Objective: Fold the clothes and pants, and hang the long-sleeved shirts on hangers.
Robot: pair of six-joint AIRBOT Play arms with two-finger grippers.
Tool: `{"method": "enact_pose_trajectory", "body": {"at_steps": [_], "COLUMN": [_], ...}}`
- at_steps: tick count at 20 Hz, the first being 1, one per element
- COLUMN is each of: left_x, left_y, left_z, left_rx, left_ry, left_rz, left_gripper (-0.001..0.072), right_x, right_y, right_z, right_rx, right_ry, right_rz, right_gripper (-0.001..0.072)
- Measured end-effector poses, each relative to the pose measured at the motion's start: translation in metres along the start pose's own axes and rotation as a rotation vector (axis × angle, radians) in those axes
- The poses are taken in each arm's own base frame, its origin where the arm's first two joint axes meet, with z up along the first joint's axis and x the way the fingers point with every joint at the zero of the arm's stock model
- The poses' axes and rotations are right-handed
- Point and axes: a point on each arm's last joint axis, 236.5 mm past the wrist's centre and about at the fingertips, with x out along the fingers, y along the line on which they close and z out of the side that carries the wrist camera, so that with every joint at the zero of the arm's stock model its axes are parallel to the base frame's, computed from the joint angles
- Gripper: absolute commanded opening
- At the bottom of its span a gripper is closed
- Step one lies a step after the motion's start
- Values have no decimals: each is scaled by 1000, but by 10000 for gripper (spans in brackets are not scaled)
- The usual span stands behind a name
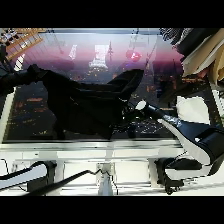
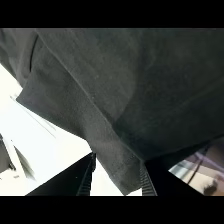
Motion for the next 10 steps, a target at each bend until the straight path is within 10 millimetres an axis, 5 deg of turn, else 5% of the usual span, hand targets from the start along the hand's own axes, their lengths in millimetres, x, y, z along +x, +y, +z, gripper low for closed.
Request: {"method": "enact_pose_trajectory", "body": {"at_steps": [10], "left_x": [0], "left_y": [0], "left_z": [0], "left_rx": [1], "left_ry": [1], "left_rz": [0], "left_gripper": [11], "right_x": [-21], "right_y": [7], "right_z": [-5], "right_rx": [-82], "right_ry": [11], "right_rz": [-68], "right_gripper": [283]}}
